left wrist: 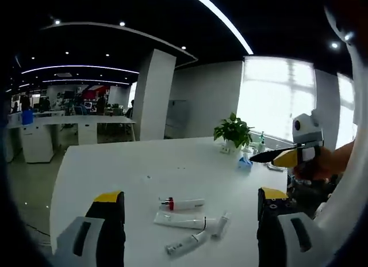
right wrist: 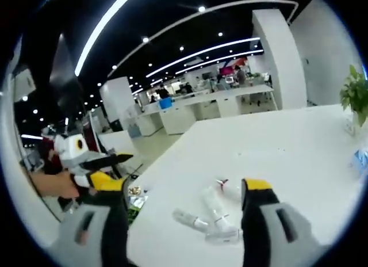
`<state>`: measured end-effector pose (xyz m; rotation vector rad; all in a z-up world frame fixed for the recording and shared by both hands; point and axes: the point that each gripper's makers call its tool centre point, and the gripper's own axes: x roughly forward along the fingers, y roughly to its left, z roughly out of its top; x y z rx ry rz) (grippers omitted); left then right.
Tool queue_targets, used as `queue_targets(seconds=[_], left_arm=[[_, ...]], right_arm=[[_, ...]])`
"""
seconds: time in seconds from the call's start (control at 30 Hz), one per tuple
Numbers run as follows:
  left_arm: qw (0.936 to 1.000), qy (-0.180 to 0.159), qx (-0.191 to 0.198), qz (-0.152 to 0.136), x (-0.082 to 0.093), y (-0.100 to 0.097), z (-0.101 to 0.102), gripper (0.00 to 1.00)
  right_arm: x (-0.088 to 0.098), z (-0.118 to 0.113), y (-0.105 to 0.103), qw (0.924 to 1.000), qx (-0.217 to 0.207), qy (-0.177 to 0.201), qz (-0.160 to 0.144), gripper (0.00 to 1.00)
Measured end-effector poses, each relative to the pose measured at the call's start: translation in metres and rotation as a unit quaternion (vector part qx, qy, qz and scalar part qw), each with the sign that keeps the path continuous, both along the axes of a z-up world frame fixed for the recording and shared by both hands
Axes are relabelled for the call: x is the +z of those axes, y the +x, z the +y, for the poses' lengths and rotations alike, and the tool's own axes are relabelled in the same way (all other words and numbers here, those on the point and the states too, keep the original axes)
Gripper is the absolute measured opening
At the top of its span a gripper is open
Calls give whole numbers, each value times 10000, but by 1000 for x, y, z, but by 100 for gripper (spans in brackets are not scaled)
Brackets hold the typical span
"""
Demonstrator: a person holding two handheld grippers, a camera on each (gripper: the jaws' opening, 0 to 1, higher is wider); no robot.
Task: Arrange the skincare products in the storage area until every visible bottle or jar stands upright without overlapping.
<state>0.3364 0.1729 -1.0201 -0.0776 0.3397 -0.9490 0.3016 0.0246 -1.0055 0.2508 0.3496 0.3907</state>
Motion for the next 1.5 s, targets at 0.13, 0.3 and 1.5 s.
queue_targets(seconds=[0.13, 0.3, 1.5], left_arm=[[9994, 68, 335, -25, 13, 1, 18, 98], [9966, 438, 701, 73, 4, 4, 38, 100], [9757, 1035, 1909, 297, 7, -5, 83, 100]], right_arm=[[-10, 6, 24, 9989, 421, -203, 37, 70], [-20, 7, 50, 9974, 666, -257, 39, 68], [-224, 15, 110, 9404, 1821, -1802, 2236, 46]])
